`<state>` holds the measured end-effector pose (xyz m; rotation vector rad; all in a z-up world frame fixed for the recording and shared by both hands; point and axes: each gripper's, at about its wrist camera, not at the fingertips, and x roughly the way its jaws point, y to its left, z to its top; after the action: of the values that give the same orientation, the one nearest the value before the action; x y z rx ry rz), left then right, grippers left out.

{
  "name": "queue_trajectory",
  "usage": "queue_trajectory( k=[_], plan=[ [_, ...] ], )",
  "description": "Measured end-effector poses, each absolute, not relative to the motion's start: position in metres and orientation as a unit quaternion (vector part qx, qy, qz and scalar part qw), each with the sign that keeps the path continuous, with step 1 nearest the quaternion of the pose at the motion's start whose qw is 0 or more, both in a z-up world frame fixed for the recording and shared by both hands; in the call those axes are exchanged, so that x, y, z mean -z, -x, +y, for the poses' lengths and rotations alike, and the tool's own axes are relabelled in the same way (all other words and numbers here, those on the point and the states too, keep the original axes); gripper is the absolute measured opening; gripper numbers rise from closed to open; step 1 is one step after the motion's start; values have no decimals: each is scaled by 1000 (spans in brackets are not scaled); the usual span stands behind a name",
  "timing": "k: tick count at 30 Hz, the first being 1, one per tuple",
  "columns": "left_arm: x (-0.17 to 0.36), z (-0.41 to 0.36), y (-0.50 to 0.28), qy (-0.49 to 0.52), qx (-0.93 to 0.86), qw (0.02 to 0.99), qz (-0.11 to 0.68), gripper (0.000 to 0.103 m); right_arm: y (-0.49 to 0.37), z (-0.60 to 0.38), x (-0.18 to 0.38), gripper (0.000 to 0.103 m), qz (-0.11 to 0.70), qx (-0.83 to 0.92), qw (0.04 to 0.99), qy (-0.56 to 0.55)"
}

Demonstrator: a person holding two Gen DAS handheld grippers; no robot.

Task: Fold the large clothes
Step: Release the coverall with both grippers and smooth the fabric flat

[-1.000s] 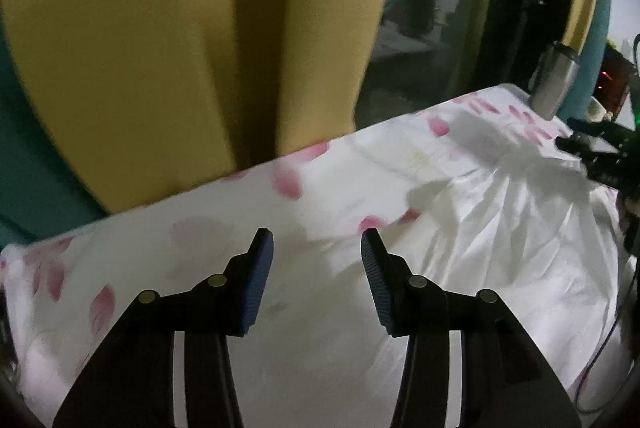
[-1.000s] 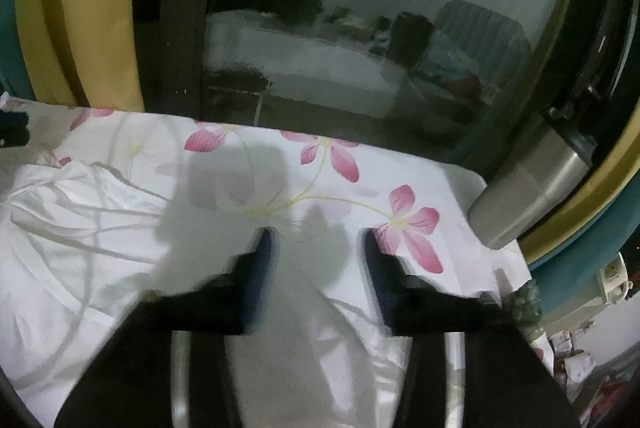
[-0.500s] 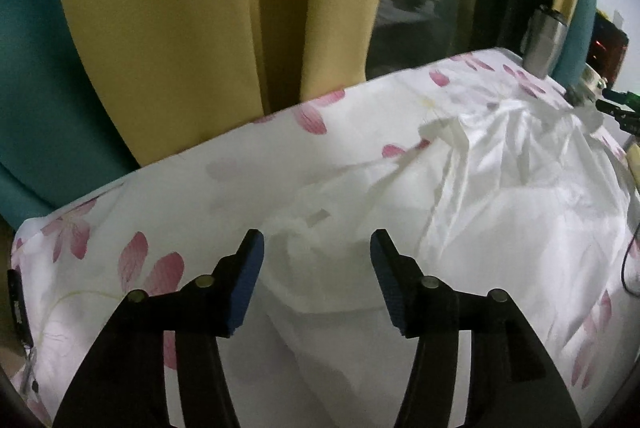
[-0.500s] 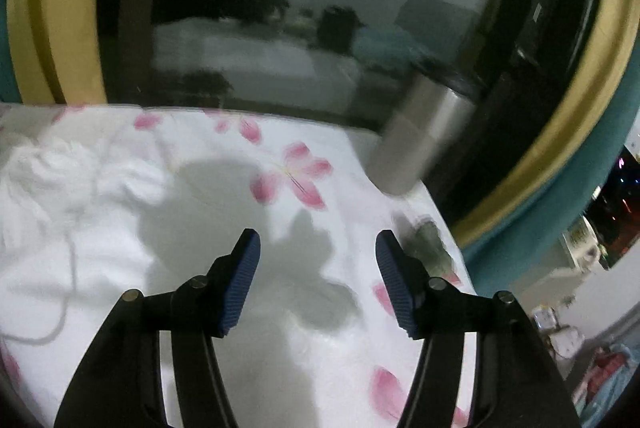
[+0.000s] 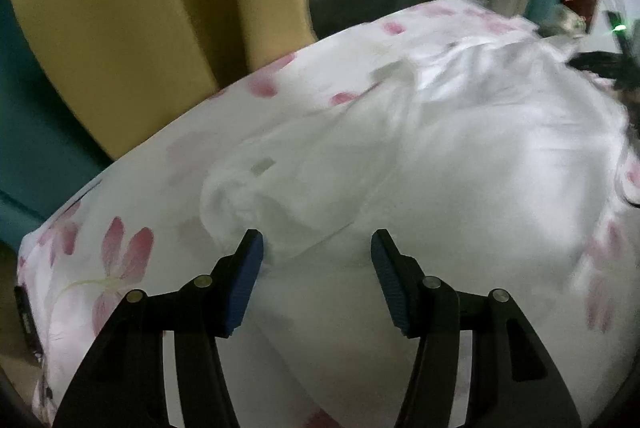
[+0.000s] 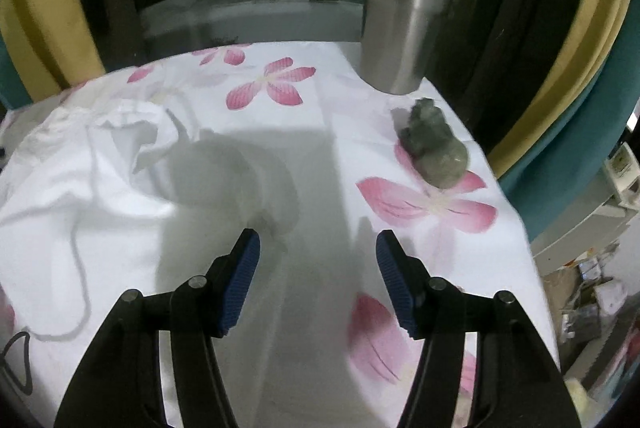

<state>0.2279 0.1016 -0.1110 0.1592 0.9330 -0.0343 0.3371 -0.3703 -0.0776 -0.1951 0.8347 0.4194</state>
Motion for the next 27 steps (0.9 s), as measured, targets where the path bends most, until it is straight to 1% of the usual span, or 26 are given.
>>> queue_trajectory(
  k=[4, 5, 6, 7, 10, 19, 25, 27],
  plan=[
    [112, 113, -246, -70, -12, 895, 441, 59, -350, -371, 76, 60, 390, -196, 898, 64],
    [112, 116, -251, -71, -17, 896, 439, 59, -351, -370, 76, 40, 388, -199, 898, 62],
    [112, 120, -257, -69, -21, 896, 438, 59, -354, -369, 77, 22, 391, -202, 896, 62],
    [112, 125, -262, -68, -26, 897, 436, 59, -359, -368, 80, 8, 398, -185, 896, 64],
    [111, 140, -275, -62, -54, 899, 430, 59, -367, -372, 85, 8, 406, -168, 897, 57],
    [111, 202, -310, 11, -128, 900, 416, 59, -374, -373, 86, 8, 411, -133, 900, 63],
    [107, 218, -301, 42, -151, 900, 408, 59, -376, -373, 85, 9, 420, -125, 897, 62],
    [105, 215, -289, 52, -138, 901, 407, 59, -377, -373, 84, 12, 425, -120, 895, 64]
  ],
)
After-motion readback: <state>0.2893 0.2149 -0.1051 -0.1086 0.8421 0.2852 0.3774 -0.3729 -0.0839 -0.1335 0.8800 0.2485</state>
